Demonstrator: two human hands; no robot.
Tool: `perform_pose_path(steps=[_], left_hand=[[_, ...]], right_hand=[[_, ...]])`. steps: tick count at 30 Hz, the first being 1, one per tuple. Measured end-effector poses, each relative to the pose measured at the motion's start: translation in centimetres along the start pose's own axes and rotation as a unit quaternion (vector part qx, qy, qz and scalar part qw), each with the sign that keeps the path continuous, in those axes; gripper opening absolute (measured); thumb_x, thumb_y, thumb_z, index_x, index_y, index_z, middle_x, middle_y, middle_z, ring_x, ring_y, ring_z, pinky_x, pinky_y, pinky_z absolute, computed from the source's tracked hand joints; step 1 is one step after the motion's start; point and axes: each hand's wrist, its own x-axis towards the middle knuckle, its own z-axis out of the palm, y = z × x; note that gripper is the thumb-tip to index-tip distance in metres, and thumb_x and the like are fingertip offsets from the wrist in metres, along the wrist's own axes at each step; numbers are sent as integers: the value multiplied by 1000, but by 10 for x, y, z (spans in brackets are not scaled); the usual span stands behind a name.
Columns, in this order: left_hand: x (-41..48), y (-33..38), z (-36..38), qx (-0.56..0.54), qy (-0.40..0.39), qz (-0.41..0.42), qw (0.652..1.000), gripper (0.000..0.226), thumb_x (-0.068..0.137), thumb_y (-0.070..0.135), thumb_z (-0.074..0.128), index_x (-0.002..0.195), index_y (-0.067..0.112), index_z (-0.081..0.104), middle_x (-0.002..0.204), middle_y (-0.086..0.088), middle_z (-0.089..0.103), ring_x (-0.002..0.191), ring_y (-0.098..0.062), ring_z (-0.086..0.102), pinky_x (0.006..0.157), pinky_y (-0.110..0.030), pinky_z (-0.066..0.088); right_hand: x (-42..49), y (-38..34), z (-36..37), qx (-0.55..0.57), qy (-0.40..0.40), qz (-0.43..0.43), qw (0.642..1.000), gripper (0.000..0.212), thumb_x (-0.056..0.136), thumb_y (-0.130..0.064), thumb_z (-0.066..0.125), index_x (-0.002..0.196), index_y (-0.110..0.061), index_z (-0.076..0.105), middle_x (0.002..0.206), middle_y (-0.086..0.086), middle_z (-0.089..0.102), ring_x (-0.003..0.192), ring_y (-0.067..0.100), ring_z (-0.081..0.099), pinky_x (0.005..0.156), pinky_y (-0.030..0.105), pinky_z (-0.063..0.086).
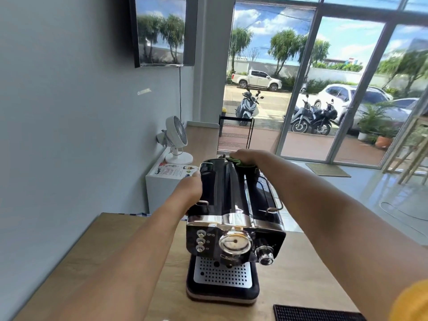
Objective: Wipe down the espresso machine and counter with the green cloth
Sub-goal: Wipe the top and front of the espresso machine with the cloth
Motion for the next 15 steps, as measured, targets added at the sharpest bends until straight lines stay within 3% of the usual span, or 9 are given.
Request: perform_pose_path(steps=[2,4,6,8,10,13,14,15], left_hand=[[0,0,0,-5,-4,1,1000,56,104,39,24,153,13,17,159,-8,20,146,-25,19,118,-39,14],[1,1,0,5,-2,2,1000,55,104,37,25,151,9,24,157,-12,25,143,-28,25,116,-40,21],[3,0,1,14,0,0,1000,57,103,39,25,150,8,28,156,-13,28,142,-29,28,117,-41,24],[2,-2,1,13,0,-8,1000,60,100,43,24,150,10,27,156,-11,27,142,-29,26,117,-45,21],[2,-2,0,20,-2,-16,1000,61,98,44,23,148,9,31,153,-12,32,139,-30,31,116,-47,24],[-1,3,2,56,8,-7,998,53,102,33,21,143,3,36,148,-16,39,135,-31,36,114,-45,28],[-2,5,3,76,17,1,997,51,103,28,19,141,2,38,146,-17,40,134,-32,37,114,-44,29],[-2,6,4,86,24,4,996,49,103,26,20,140,1,41,144,-19,42,132,-33,40,113,-45,31]], right_hand=[[-17,11,-2,55,-17,4,998,54,108,-34,22,145,3,35,155,19,31,143,29,31,114,33,21],[-27,31,-2,136,-39,10,990,56,105,-43,27,128,0,53,131,21,55,120,33,55,108,38,33],[-34,56,4,294,-72,37,952,54,99,-57,37,95,-8,60,89,12,69,74,24,68,83,40,54],[-37,78,17,408,-57,35,911,40,101,-47,42,94,-13,60,72,6,69,60,15,68,59,29,54],[-47,88,35,465,4,9,885,22,101,-33,46,114,-23,62,77,1,70,64,10,68,60,25,45],[-56,99,58,512,49,-41,856,49,89,-33,58,137,-35,52,117,5,70,99,22,67,87,33,46],[-62,100,63,528,52,-45,846,53,88,-32,60,140,-35,50,123,7,67,107,26,65,93,36,47],[-72,99,68,543,58,-45,836,52,89,-32,60,140,-34,50,122,7,67,105,26,66,89,35,51]])
